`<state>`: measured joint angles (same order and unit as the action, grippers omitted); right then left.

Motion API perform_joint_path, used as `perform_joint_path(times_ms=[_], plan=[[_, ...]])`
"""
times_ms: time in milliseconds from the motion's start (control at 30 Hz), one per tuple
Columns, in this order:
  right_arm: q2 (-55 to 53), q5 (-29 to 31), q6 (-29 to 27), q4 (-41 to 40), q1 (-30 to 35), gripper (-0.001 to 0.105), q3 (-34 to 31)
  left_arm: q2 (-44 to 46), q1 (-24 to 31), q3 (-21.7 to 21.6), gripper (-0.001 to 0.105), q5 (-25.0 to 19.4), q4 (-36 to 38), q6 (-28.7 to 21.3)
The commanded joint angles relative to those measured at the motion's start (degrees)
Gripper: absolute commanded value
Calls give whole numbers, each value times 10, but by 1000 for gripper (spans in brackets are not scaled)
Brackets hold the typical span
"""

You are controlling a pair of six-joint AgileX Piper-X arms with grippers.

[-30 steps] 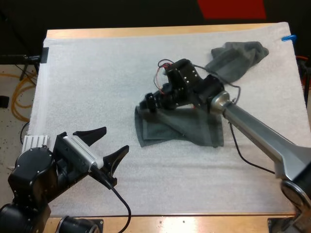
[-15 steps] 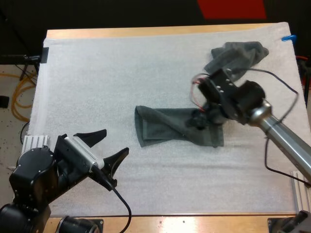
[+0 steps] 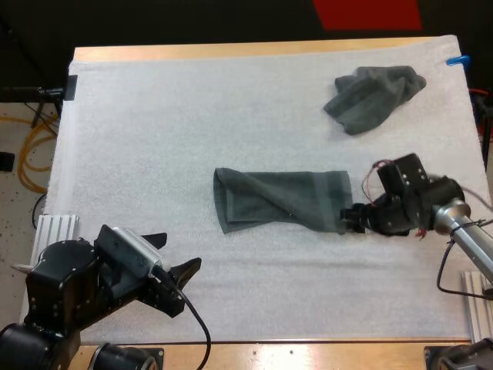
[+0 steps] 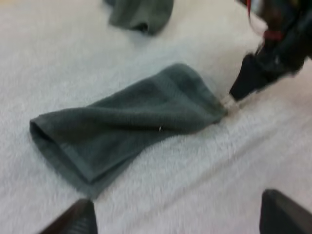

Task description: Pick towel from pile fold and stack

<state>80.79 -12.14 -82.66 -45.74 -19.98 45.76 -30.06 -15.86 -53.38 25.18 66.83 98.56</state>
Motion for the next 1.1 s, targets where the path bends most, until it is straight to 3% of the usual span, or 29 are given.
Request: perform_joint_path(times_ms=[0,100,300,367,500,600,800,1067], plan=[[3,-35,24,42,8,63,-14,-2,-1,-3,66,-1,2,2],[32,-93,70,118,18,63,-46,-2,-1,-3,66,-1,2,2],[88,-153,125,186,18,63,-47,-2,-1,-3,66,-1,2,2],[99,-151,137,190,18,59,-47,-2,-1,-3,66,-1,2,2],[98,-143,140,190,18,32,-47,-2,-1,-3,66,-1,2,2],[86,-117,140,183,18,18,-47,-2,-1,-3,66,-1,2,2],[55,-67,112,155,18,17,-47,-2,-1,-3,66,-1,2,2],[5,-18,46,86,18,4,-47,-2,-1,-3,66,-1,2,2]])
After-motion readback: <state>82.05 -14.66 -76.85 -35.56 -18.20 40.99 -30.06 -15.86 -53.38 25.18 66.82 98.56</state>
